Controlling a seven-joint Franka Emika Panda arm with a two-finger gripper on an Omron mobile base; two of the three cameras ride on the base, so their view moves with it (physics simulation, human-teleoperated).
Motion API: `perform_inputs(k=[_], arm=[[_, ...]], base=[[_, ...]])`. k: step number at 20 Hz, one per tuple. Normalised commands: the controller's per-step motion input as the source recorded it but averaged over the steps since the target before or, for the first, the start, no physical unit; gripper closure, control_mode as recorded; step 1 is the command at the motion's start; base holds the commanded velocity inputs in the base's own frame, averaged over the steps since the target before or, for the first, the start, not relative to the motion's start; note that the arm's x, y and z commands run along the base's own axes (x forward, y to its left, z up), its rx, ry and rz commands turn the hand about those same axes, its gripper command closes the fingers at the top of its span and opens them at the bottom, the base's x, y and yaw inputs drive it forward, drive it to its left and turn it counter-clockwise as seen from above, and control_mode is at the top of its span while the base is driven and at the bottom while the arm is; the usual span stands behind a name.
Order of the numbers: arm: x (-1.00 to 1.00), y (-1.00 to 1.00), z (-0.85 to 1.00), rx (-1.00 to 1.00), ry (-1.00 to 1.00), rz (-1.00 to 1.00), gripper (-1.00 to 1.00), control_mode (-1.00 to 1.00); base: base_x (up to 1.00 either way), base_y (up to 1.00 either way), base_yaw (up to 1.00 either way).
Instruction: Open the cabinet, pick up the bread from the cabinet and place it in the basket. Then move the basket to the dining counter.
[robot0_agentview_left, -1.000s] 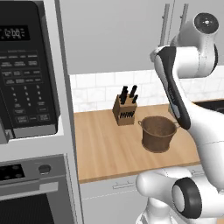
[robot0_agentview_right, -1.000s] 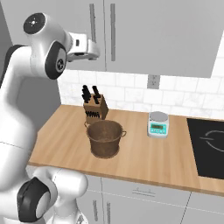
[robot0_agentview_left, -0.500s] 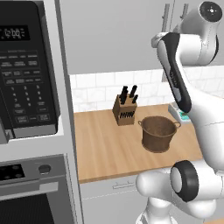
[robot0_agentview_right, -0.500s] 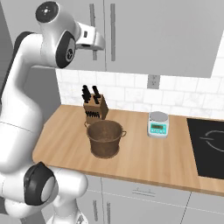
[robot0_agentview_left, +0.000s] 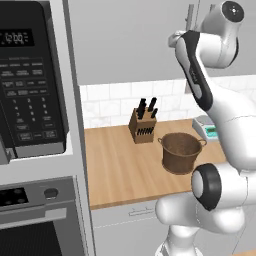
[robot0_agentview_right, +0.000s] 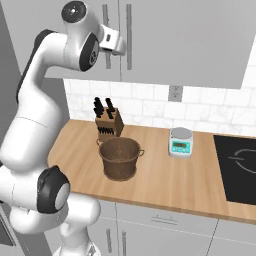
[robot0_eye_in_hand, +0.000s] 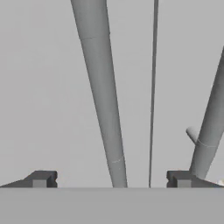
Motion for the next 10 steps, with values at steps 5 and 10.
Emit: perform_inputs(k=[5,10], arm=[[0.51,0.0,-0.03,-0.01,-0.03,0.0,-1.0,-1.0],[0.28,0.0,-0.07,-0.03,-0.15,0.0,-1.0,-1.0]], base=[[0.0,0.0,0.0],[0.0,0.0,0.0]])
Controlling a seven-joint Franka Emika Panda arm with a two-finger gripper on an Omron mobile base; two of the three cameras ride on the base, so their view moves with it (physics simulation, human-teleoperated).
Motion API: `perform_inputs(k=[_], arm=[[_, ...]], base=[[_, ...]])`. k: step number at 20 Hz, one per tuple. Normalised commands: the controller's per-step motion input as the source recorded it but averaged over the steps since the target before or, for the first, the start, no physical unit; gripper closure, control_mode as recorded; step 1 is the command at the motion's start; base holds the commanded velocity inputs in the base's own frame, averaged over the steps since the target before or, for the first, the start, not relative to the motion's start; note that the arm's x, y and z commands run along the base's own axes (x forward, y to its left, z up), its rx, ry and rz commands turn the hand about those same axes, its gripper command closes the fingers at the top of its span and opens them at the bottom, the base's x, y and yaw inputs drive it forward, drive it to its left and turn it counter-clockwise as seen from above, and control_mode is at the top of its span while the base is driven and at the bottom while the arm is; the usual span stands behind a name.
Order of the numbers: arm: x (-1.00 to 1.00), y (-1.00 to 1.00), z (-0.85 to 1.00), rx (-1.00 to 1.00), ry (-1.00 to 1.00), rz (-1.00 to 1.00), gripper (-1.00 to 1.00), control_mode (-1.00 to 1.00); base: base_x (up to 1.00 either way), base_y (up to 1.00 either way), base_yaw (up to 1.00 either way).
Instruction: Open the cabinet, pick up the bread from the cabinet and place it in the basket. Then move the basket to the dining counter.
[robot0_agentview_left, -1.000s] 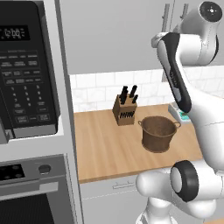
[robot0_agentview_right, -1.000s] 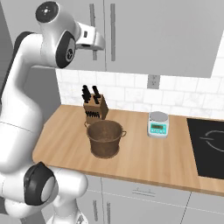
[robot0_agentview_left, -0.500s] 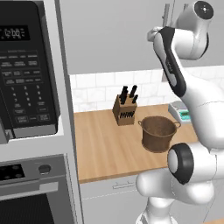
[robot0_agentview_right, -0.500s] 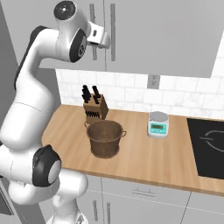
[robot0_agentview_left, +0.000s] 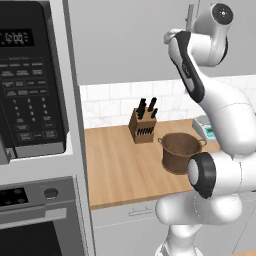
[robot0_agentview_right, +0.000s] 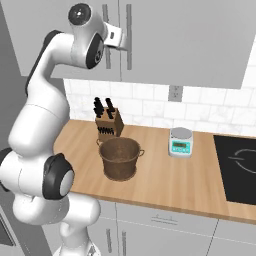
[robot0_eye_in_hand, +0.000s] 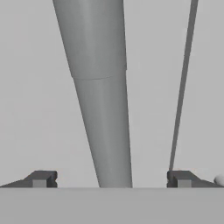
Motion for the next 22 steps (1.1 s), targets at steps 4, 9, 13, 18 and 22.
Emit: perform_inputs(k=[4,9,13,18,22], arm=[[0.32,-0.02,-0.12,-0.01,-0.18,0.0,-1.0,-1.0],[0.06,0.0,0.0,0.0,-0.02,0.0,1.0,-1.0],[0.09,0.0,0.0,0.0,0.0,0.0,1.0,-1.0],[0.03,0.0,0.0,0.0,0.0,0.0,1.0,-1.0],[-0.1,0.0,0.01,0.0,-0.02,-0.02,1.0,-1.0]], base=[[0.0,0.0,0.0],[0.0,0.0,0.0],[0.0,0.0,0.0],[0.0,0.0,0.0],[0.0,0.0,0.0]])
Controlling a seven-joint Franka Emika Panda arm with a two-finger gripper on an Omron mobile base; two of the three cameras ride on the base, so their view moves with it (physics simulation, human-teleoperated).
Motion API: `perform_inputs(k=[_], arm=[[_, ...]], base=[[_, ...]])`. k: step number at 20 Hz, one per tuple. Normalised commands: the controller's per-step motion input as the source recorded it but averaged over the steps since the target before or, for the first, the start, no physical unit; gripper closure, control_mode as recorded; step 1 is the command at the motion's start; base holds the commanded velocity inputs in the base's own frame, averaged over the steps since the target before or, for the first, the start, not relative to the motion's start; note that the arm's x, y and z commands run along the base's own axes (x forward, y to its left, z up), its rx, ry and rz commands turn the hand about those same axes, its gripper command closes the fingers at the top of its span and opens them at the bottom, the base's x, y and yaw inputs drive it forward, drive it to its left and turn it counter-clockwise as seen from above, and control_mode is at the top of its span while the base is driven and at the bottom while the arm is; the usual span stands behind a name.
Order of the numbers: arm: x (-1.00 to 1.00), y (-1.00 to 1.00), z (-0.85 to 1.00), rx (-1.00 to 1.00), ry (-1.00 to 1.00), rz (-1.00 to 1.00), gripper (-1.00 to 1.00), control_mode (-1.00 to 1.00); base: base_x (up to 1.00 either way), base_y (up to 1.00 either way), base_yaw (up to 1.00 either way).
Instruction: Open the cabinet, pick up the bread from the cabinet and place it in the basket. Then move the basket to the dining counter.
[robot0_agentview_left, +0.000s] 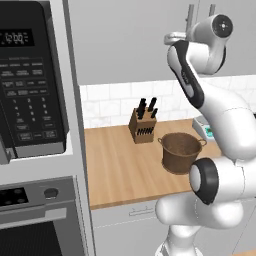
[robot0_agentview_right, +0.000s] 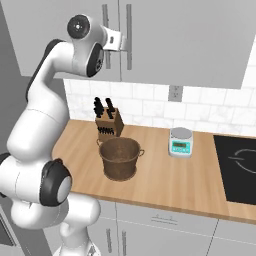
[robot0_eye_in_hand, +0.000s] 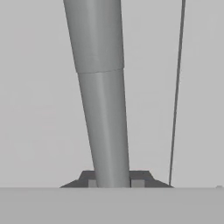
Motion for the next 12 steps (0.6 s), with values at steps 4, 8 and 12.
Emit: perform_inputs(k=[4,8,12], arm=[[-0.66,0.21,0.02,-0.01,0.04,-0.07,1.0,-1.0],[-0.94,0.38,0.0,0.0,0.03,-0.08,1.0,-1.0],[-1.0,0.36,0.04,0.0,0.0,-0.04,1.0,-1.0]], base=[[0.0,0.0,0.0],[0.0,0.0,0.0],[0.0,0.0,0.0]])
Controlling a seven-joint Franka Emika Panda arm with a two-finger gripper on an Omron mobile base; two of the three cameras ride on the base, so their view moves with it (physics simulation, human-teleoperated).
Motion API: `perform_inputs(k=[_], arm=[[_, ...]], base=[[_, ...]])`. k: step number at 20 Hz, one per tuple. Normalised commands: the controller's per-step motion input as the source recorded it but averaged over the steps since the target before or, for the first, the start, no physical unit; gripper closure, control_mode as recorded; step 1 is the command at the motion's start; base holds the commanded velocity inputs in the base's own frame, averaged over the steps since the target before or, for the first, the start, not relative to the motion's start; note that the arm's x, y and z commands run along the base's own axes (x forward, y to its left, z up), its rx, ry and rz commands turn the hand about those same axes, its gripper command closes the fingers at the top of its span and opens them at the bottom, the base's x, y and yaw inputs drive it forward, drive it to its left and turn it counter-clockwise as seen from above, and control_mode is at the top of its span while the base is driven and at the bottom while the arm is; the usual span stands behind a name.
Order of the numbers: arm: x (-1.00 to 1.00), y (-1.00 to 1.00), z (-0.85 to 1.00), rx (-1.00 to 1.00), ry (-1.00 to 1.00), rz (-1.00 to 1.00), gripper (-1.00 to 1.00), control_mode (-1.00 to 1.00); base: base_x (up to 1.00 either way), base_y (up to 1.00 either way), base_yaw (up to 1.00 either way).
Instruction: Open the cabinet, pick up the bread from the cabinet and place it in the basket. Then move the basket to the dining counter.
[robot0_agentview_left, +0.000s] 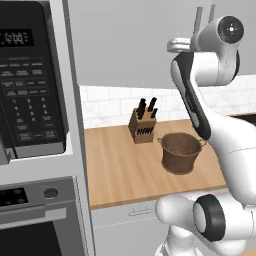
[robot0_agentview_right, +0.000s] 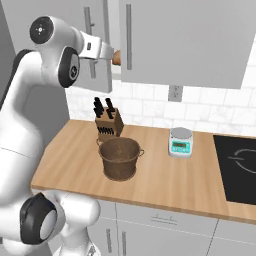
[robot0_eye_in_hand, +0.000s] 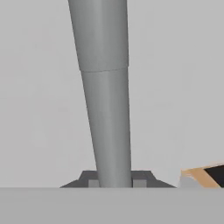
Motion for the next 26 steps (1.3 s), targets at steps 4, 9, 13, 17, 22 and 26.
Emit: perform_inputs(k=[4,9,13,17,22,26], arm=[[-1.0,0.28,0.06,0.0,0.0,0.02,1.0,-1.0],[-1.0,0.46,0.0,-0.05,0.0,0.07,1.0,-1.0],[-0.72,0.65,0.0,-0.14,0.01,0.11,1.0,-1.0],[0.0,0.59,0.0,-0.07,0.12,0.01,1.0,-1.0],[-0.06,0.63,0.0,-0.06,0.13,0.0,-1.0,-1.0],[-0.52,0.07,0.01,-0.01,0.01,-0.07,-1.0,-1.0]], base=[[0.0,0.0,0.0],[0.0,0.0,0.0],[0.0,0.0,0.0],[0.0,0.0,0.0],[0.0,0.0,0.0],[0.0,0.0,0.0]])
